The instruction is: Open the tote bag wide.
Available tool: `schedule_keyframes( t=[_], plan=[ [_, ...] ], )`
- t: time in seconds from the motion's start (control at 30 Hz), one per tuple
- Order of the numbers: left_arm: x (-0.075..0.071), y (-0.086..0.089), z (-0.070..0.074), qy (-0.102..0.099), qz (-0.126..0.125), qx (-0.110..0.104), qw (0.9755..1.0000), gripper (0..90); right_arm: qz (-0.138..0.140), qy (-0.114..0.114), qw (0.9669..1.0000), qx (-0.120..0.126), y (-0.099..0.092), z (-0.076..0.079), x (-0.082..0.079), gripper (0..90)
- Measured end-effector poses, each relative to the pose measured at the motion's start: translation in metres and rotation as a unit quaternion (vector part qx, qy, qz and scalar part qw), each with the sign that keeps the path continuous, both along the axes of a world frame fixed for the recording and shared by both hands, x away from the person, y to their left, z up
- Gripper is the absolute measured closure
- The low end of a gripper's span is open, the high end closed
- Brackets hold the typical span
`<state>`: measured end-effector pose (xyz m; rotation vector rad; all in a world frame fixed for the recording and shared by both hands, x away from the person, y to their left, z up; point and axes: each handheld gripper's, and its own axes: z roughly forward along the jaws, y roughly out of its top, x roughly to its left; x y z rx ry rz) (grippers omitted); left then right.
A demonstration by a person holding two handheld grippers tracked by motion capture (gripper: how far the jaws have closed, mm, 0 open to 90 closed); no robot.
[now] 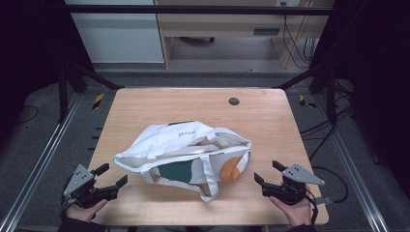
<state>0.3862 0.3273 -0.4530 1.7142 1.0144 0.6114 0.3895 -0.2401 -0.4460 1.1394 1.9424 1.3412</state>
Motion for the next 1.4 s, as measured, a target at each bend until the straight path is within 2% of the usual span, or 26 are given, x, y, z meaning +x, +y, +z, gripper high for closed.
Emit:
schedule_keyframes(
  t=[0.13,0.37,0.5,0.63,0.8,0.93,1.1,1.27,1.37,1.4],
  plan=[
    [-0.001,0.001,0.001,-0.004,0.001,-0.004,1.0,17.8,0.007,-0.002,1.0,0.001,-0.001,0.001,0.0,22.3],
    [-0.003,0.006,0.005,-0.01,0.014,-0.026,0.9995,24.1,0.015,-0.01,0.9998,0.009,0.0,0.006,-0.004,31.9],
    [-0.006,0.009,0.009,-0.024,0.012,-0.037,0.999,29.4,0.021,-0.013,0.9996,0.016,0.001,0.014,-0.006,42.8],
    [-0.007,0.009,0.014,-0.029,0.018,-0.05,0.9982,34.9,0.032,-0.009,0.9992,0.02,0.003,0.019,-0.009,50.0],
    [-0.007,0.01,0.02,-0.034,0.024,-0.063,0.9971,38.6,0.042,-0.015,0.9987,0.024,0.008,0.028,-0.01,48.9],
    [-0.006,0.01,0.026,-0.038,0.027,-0.077,0.996,38.2,0.042,-0.029,0.9984,0.024,0.011,0.036,-0.012,47.3],
    [-0.004,0.009,0.032,-0.046,0.034,-0.076,0.9955,37.9,0.044,-0.043,0.9978,0.026,0.011,0.046,-0.015,48.9],
    [0.0,0.002,0.043,-0.053,0.035,-0.051,0.9967,39.8,0.046,-0.057,0.9969,0.027,0.014,0.065,-0.013,52.0],
    [0.002,0.0,0.046,-0.051,0.032,-0.045,0.9971,40.3,0.047,-0.063,0.9965,0.027,0.015,0.071,-0.011,52.5],
    [0.004,-0.002,0.049,-0.048,0.03,-0.044,0.9974,40.0,0.052,-0.068,0.9959,0.03,0.017,0.078,-0.01,52.6]
  ],
)
